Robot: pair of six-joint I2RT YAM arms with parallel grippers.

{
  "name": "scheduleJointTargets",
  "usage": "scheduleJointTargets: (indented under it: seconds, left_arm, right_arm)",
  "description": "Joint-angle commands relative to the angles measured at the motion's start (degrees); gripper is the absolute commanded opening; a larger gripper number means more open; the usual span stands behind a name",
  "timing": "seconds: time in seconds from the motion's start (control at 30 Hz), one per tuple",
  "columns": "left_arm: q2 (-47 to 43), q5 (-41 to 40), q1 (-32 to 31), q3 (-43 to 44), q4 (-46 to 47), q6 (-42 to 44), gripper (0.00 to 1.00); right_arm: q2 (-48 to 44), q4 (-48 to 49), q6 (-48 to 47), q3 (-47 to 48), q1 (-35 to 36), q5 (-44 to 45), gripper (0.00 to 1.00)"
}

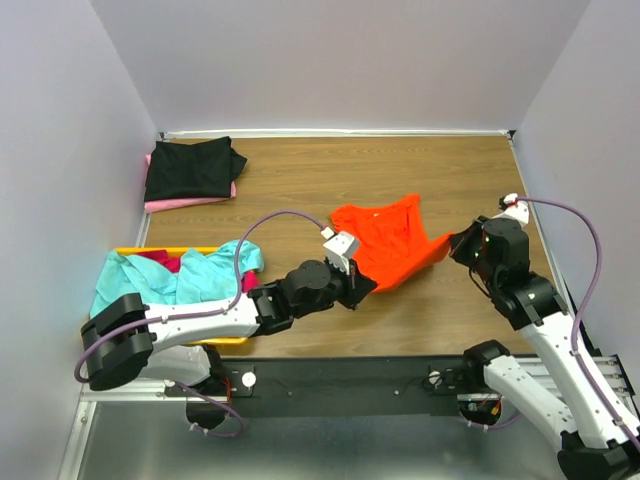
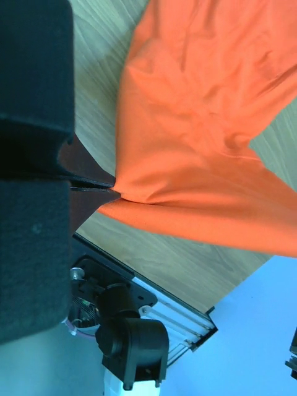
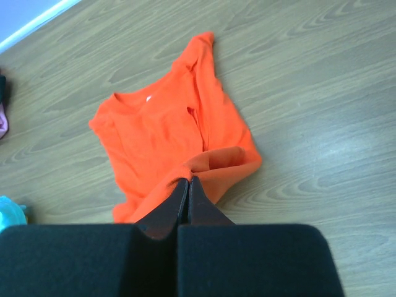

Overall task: Fold and stack the t-shirts
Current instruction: Fold the tshirt

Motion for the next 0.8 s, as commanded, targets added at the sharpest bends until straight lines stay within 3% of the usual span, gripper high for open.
scheduleJointTargets:
  seconds: [0.0,0.23,0.77]
  left_arm:
    - [0.56,-3.08,-0.43,-0.96,-1.12,-1.27,0.00]
    - [6.62,-2.21,0.01,0.98,2.75,-0.92,0.00]
    - [7.77,3.59,7.91,-0.16,10.39,0.57,0.00]
  right_arm:
    - [2.35,-0.67,-1.11,2.81,0.07,4.01,0.01]
    - [8.05,5.65,-1.90,4.22,0.07,5.94,0.01]
    - [22.03,12.34,-4.27,11.86,0.07,8.58,0.01]
